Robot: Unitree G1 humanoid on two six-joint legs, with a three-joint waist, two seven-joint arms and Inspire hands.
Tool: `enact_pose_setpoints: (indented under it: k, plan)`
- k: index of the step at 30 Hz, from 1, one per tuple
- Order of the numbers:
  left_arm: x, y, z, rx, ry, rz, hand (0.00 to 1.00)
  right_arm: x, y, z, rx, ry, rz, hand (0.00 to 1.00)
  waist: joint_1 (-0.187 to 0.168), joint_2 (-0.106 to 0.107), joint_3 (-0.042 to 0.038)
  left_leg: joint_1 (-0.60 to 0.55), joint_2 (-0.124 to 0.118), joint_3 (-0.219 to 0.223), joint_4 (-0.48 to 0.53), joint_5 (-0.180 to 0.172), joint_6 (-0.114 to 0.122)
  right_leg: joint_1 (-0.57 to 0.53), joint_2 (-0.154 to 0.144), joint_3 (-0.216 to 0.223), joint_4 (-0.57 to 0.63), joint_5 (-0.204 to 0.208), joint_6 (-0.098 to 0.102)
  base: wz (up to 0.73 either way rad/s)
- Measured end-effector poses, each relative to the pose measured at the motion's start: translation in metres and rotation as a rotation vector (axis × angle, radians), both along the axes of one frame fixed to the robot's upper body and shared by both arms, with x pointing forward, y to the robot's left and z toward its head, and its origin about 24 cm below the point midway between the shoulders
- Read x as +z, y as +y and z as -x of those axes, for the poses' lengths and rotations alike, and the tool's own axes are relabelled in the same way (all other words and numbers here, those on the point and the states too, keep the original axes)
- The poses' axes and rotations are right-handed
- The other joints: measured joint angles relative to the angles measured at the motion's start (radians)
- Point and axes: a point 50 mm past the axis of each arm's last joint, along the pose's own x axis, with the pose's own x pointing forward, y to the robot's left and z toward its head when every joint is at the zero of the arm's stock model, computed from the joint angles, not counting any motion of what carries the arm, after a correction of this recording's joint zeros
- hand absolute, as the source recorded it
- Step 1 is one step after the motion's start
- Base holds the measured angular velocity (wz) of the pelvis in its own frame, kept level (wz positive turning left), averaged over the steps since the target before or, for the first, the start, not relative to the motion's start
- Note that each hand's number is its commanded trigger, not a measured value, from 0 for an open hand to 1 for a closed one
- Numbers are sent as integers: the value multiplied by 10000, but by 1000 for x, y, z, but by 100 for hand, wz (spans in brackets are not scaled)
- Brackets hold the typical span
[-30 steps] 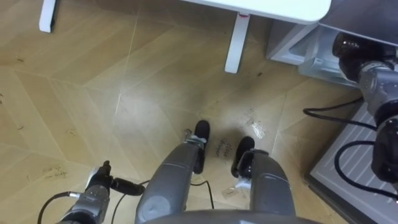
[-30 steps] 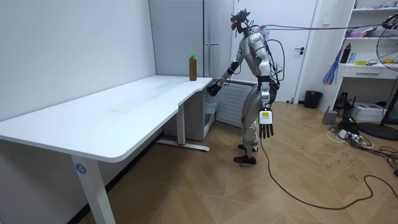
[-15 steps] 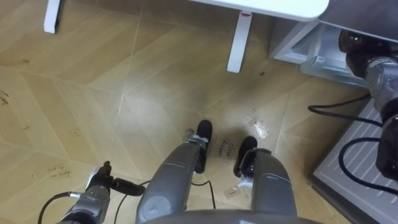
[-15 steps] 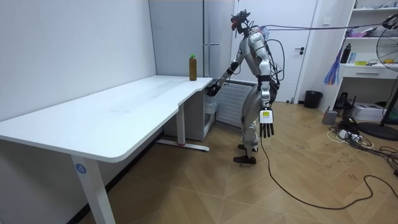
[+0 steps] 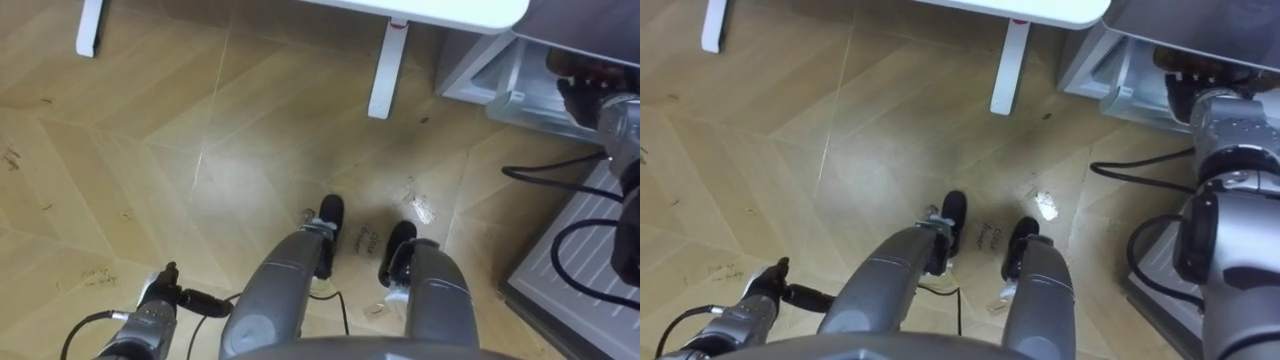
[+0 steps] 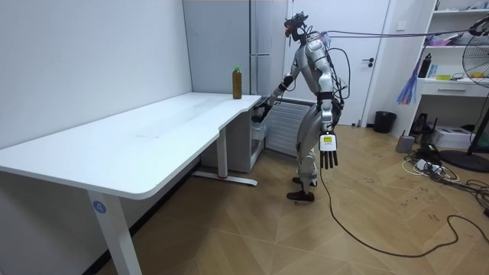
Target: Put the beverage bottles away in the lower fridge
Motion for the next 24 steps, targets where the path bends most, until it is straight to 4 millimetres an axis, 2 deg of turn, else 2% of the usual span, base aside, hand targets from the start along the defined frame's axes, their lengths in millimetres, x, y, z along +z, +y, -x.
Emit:
enact_pose_setpoints:
  k: [7, 14, 24]
  plan:
    - [1, 1, -1, 100, -89, -180, 0, 1, -3, 2, -397, 700, -193, 0, 60, 25, -16, 49, 3, -4, 41, 3, 6, 107, 1, -19, -19, -1, 5, 2]
    - [0, 0, 0, 240, -16, -453, 0, -3, -4, 7, -685, 1292, -576, 0, 57, 137, -74, 431, 5, -9, -139, 30, 38, 500, -2, -79, -179, -2, 24, 2]
    - [0, 0, 0, 298, 126, -499, 0, -19, -3, 17, -571, 2001, -912, 0, -53, 128, -68, 1177, -10, -2, -493, 61, 52, 1310, 12, -154, -573, -45, 98, 2]
